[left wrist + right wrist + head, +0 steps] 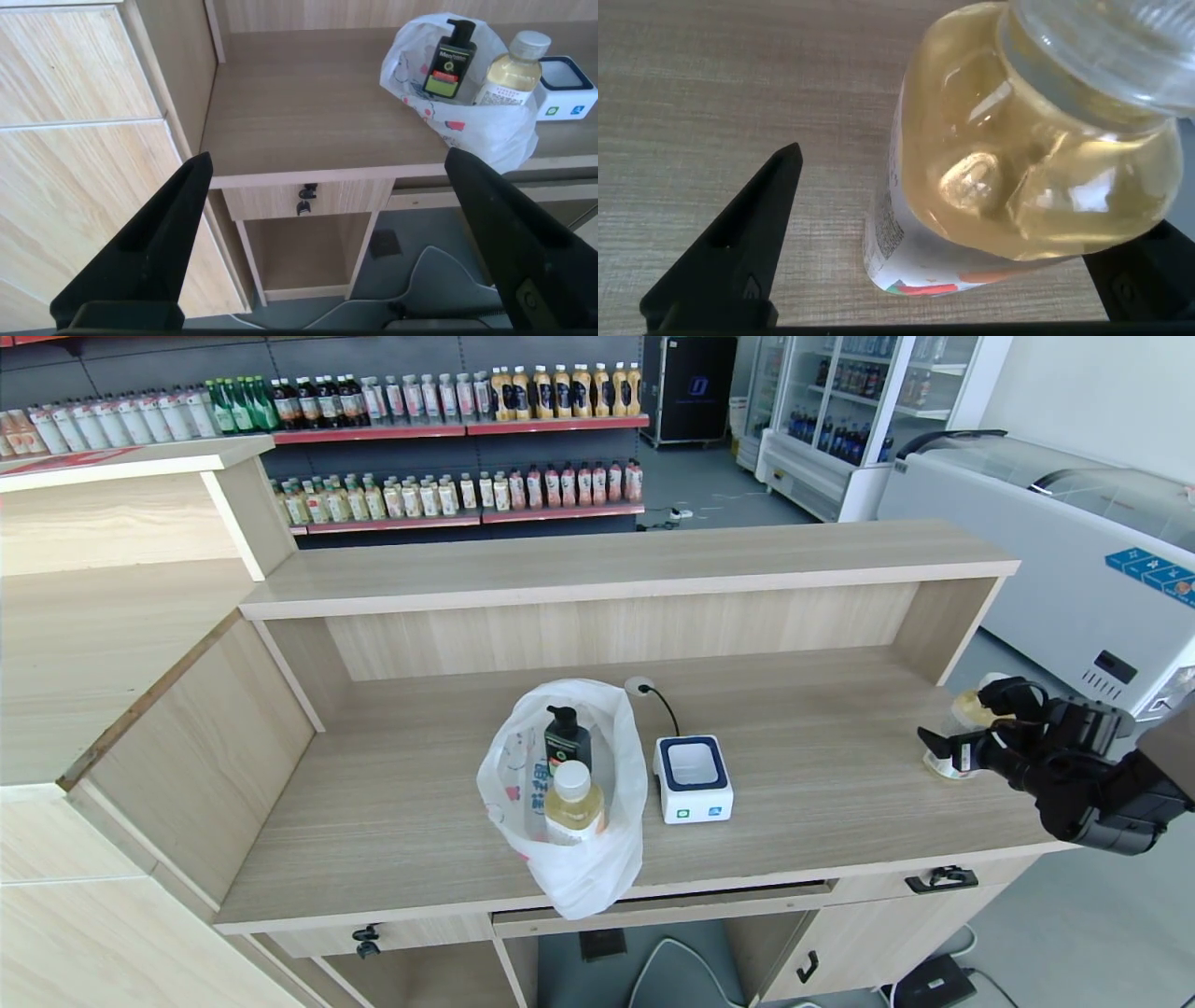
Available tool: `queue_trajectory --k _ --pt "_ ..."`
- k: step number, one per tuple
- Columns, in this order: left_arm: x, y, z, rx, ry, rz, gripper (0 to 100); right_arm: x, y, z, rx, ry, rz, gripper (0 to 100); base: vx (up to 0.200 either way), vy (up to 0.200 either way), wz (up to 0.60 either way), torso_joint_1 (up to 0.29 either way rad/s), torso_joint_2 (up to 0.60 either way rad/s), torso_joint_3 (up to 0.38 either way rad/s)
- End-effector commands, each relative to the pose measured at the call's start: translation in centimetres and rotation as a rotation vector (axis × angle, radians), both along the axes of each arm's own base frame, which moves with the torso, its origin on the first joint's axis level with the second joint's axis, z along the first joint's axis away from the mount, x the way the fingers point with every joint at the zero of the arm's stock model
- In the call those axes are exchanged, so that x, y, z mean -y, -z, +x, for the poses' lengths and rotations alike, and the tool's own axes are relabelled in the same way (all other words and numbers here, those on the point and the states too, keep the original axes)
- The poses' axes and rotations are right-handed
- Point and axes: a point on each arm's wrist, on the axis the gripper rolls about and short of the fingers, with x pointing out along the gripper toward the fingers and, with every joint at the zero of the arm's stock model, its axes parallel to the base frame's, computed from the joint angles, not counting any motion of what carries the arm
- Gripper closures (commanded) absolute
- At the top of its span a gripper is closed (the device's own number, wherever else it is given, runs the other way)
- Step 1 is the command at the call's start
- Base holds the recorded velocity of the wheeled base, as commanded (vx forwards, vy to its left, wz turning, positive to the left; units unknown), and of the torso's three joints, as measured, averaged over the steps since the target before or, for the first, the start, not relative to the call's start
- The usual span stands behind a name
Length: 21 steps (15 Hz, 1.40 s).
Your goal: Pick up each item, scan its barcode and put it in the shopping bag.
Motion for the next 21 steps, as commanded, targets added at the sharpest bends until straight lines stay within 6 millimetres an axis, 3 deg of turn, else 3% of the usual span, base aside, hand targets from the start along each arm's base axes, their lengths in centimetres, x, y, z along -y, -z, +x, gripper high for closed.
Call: queue_trajectory --k 1,4,5,16,18,20,21 --pt "0.0 0.0 0.0 0.001 0.0 0.0 0 0.0 0.3 0.2 -0.002 -0.002 0.002 0 0.0 0.0 0.0 0.0 0.0 0.0" --pt "0.0 0.0 0.0 0.001 0.0 0.0 0 0.0 0.0 0.8 0.021 -0.008 -0.005 0 0.0 0.0 0.0 0.0 0.0 0.0" --pt "0.0 0.0 0.0 0.001 0.0 0.0 0 -0.1 0.0 1.0 0.026 -0.01 -0.007 100 0.0 0.0 0.0 0.0 0.0 0.0" --pt "0.0 0.0 0.0 0.001 0.0 0.0 0 -0.2 -0.8 -0.1 0.005 0.007 -0.014 100 0.0 0.0 0.0 0.0 0.0 0.0" --pt "0.0 0.0 0.0 0.001 0.0 0.0 0 -0.9 -3.6 -1.2 -0.005 0.033 0.052 100 0.0 0.0 0.0 0.0 0.0 0.0" --pt "0.0 0.0 0.0 0.001 0.0 0.0 0 -4.8 -10.2 -3.1 -0.029 0.056 0.281 100 0.0 0.0 0.0 0.0 0.0 0.0" --pt "0.0 0.0 0.0 0.001 0.0 0.0 0 -6.6 -14.3 -5.3 -0.068 0.05 0.411 100 0.0 0.0 0.0 0.0 0.0 0.0"
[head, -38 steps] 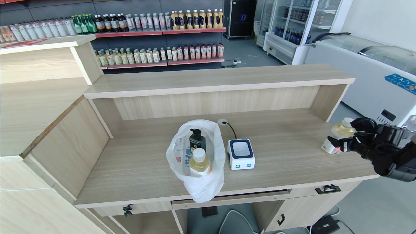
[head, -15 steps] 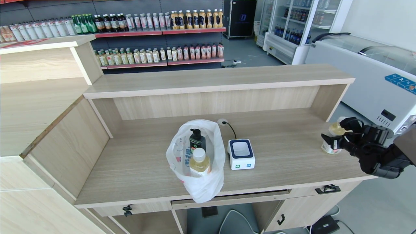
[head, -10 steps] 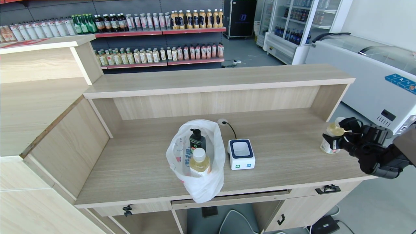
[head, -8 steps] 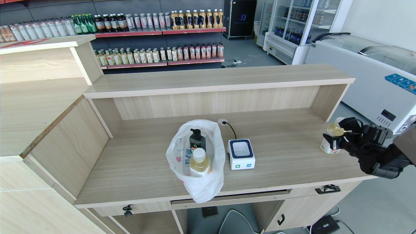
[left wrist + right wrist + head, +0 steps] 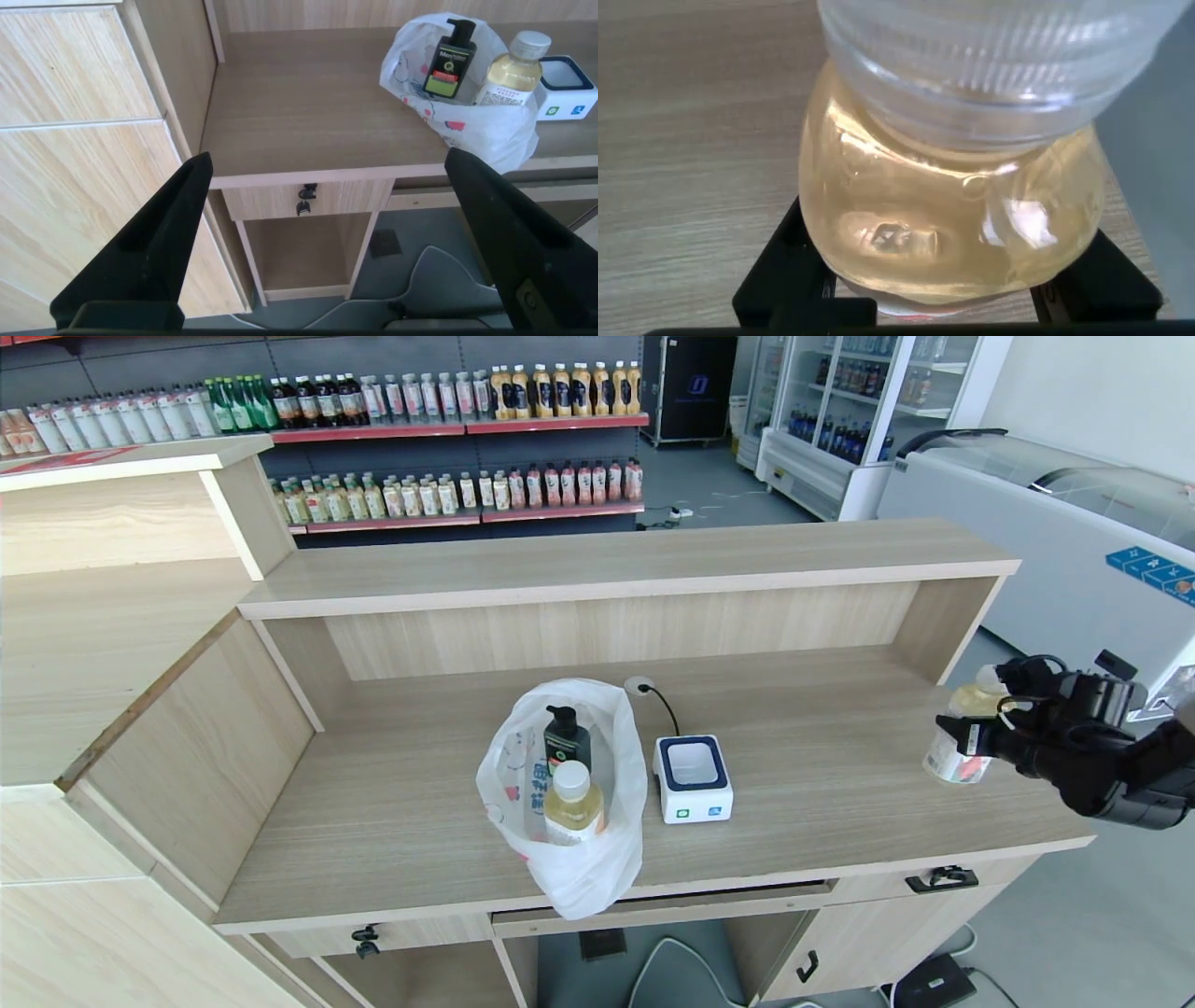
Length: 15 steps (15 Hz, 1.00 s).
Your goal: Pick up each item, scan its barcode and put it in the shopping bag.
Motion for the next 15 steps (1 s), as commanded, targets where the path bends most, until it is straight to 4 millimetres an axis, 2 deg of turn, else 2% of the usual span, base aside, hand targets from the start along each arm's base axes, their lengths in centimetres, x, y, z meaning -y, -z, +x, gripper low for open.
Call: queue_trajectory --k 1,2,4,6,7,8,11,13,14,15 --pt "0.0 0.0 0.0 0.001 0.0 0.0 0 -6.1 -12.9 -5.9 -0.012 -0.04 0.279 100 0.0 0.0 0.0 0.0 0.0 0.0" --pt "0.0 0.0 0.0 0.001 0.0 0.0 0 -7.7 -17.0 -9.4 -0.038 -0.151 0.364 100 0.0 0.0 0.0 0.0 0.0 0.0" --pt "0.0 0.0 0.0 0.001 0.0 0.0 0 -9.6 -21.2 -14.8 -0.065 -0.447 0.492 100 0.0 0.0 0.0 0.0 0.0 0.0" --pt "0.0 0.0 0.0 0.001 0.0 0.0 0 -11.0 -23.6 -17.3 -0.085 -0.621 0.531 100 0.0 0.0 0.0 0.0 0.0 0.0" --pt "0.0 0.0 0.0 0.002 0.0 0.0 0 -12.2 -24.7 -18.2 -0.088 -0.693 0.532 100 0.0 0.0 0.0 0.0 0.0 0.0" --pt "0.0 0.0 0.0 0.001 0.0 0.0 0 -13.6 -26.2 -20.0 -0.092 -0.786 0.536 100 0.0 0.0 0.0 0.0 0.0 0.0" --pt "0.0 0.0 0.0 0.001 0.0 0.0 0 -17.4 -29.0 -23.8 -0.087 -0.987 0.509 100 0.0 0.0 0.0 0.0 0.0 0.0" --pt "0.0 0.0 0.0 0.001 0.0 0.0 0 -18.6 -29.8 -27.0 -0.076 -1.082 0.493 100 0.0 0.0 0.0 0.0 0.0 0.0" --pt "0.0 0.0 0.0 0.001 0.0 0.0 0 -18.7 -29.9 -27.6 -0.07 -1.097 0.487 100 0.0 0.0 0.0 0.0 0.0 0.0" --pt "0.0 0.0 0.0 0.001 0.0 0.0 0 -18.9 -29.7 -29.1 -0.064 -1.127 0.478 100 0.0 0.0 0.0 0.0 0.0 0.0"
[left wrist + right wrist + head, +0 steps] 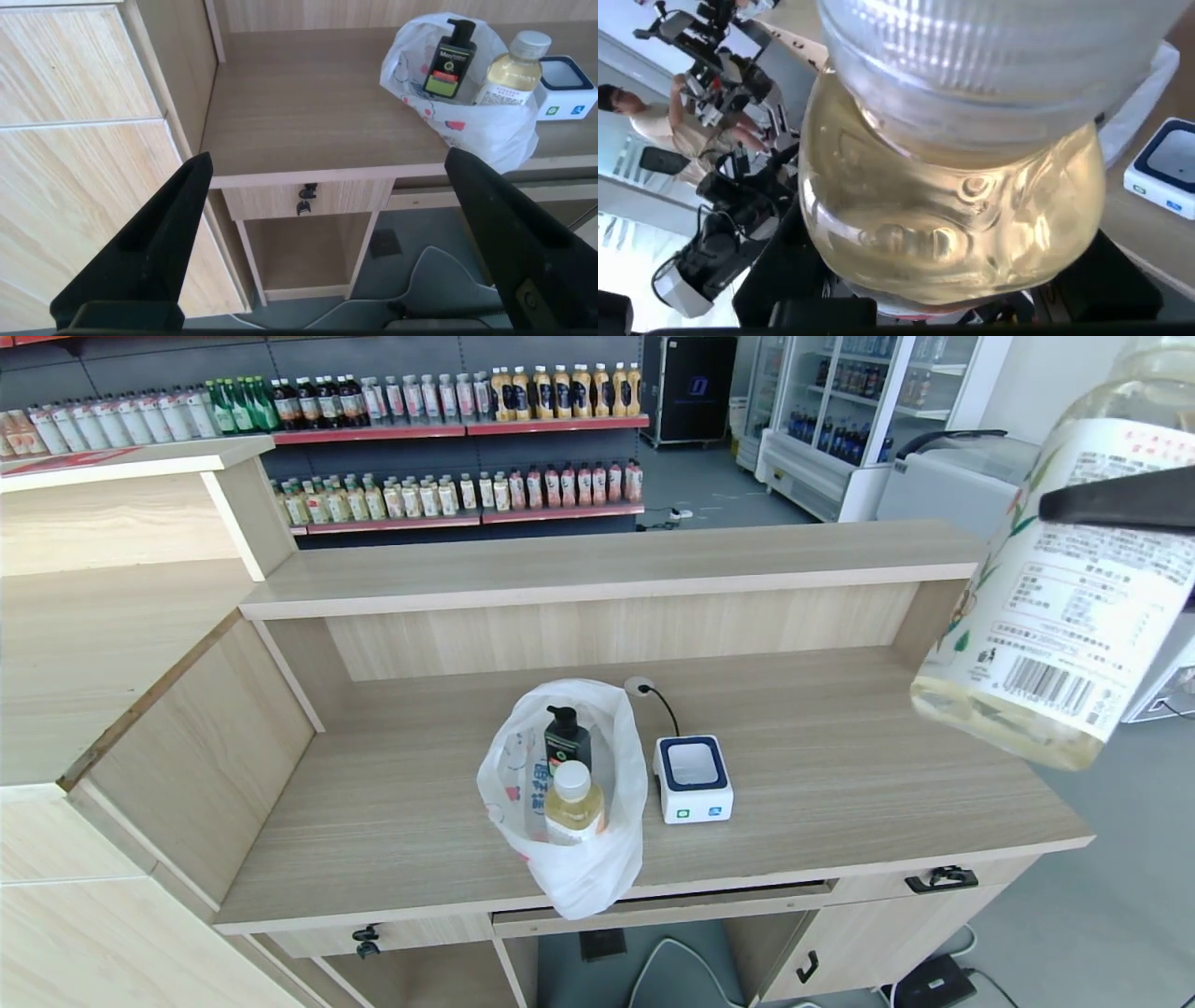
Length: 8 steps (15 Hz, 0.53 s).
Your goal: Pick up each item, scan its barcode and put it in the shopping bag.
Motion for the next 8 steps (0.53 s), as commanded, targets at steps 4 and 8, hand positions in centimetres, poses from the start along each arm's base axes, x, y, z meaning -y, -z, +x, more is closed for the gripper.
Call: queue_trajectory --k 4,8 --pt "0.0 0.0 0.0 0.001 0.0 0.0 0 0.0 2.0 -4.5 0.065 -0.073 -0.04 100 0.0 0.0 0.0 0.0 0.0 0.0" --pt "0.0 0.0 0.0 0.001 0.0 0.0 0 -0.7 2.6 -6.3 0.022 -0.161 -0.046 100 0.0 0.0 0.0 0.0 0.0 0.0"
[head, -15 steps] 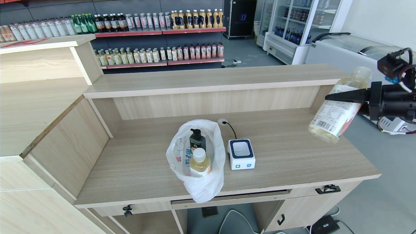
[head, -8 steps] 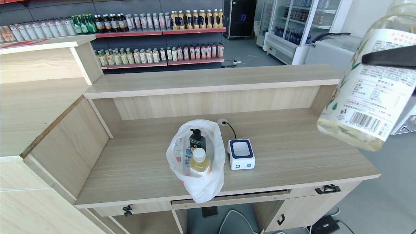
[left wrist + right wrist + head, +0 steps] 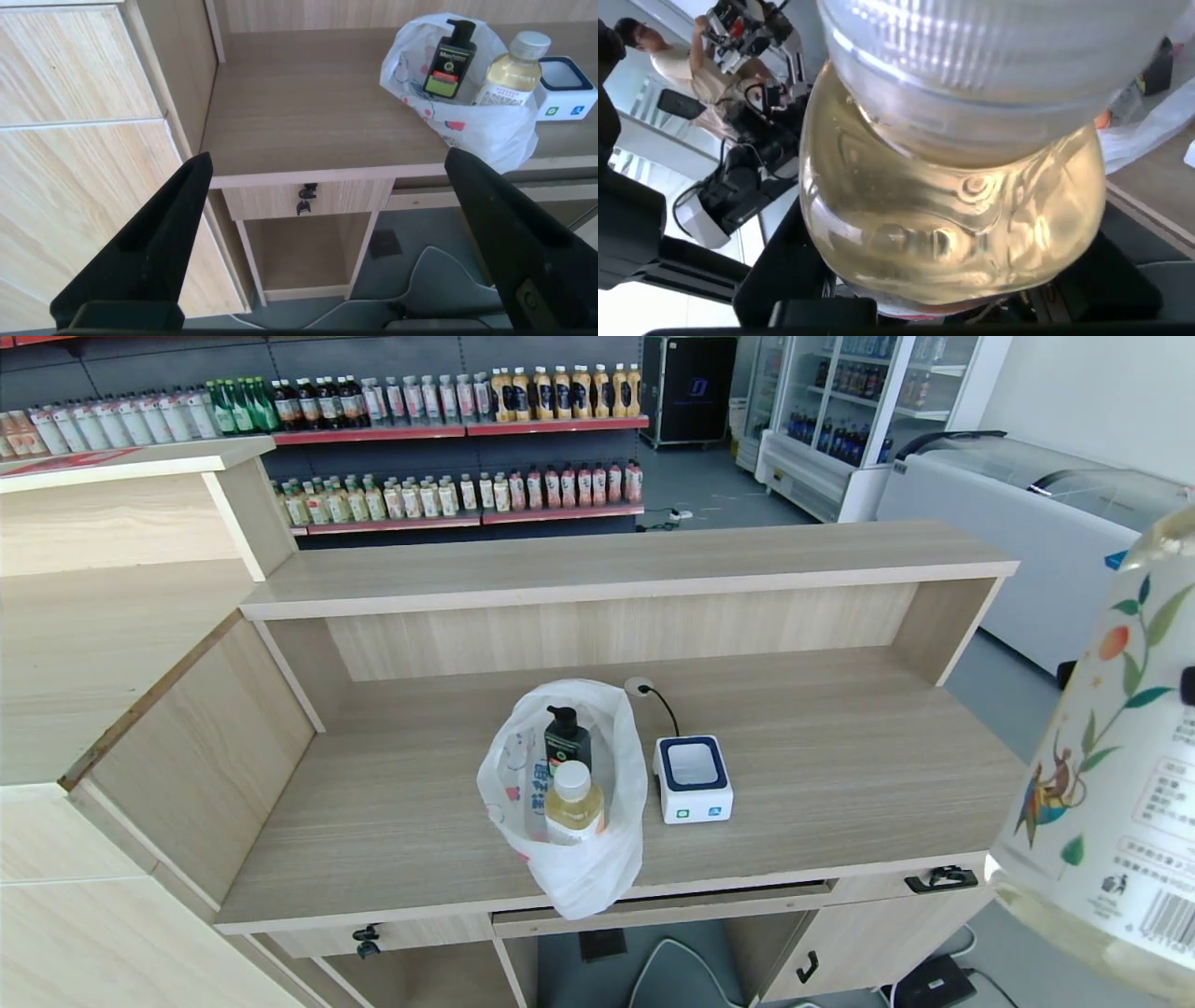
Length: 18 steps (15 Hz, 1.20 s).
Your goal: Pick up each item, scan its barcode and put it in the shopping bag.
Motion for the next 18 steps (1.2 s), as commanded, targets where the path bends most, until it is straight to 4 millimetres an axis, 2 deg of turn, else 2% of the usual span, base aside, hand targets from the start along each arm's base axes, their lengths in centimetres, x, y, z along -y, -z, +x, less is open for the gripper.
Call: queue_trajectory --k 1,4,7,11,12,18 --pt "0.0 0.0 0.0 0.001 0.0 0.0 0 -0.2 -0.2 -0.9 0.011 -0.034 0.004 100 0.0 0.0 0.0 0.0 0.0 0.0" --pt "0.0 0.0 0.0 0.001 0.0 0.0 0 -0.4 0.0 -0.9 0.002 -0.06 0.002 100 0.0 0.0 0.0 0.0 0.0 0.0" --pt "0.0 0.0 0.0 0.001 0.0 0.0 0 -0.7 -0.3 -0.2 -0.007 -0.058 0.002 100 0.0 0.0 0.0 0.0 0.0 0.0" --pt "0.0 0.0 0.0 0.001 0.0 0.0 0 -1.5 -2.3 2.2 -0.041 -0.046 0.03 100 0.0 0.0 0.0 0.0 0.0 0.0" --pt "0.0 0.0 0.0 0.001 0.0 0.0 0 -1.7 -2.3 2.7 -0.053 -0.045 0.029 100 0.0 0.0 0.0 0.0 0.0 0.0" --pt "0.0 0.0 0.0 0.001 0.0 0.0 0 -1.7 -1.3 2.6 -0.129 -0.044 0.002 100 0.0 0.0 0.0 0.0 0.0 0.0"
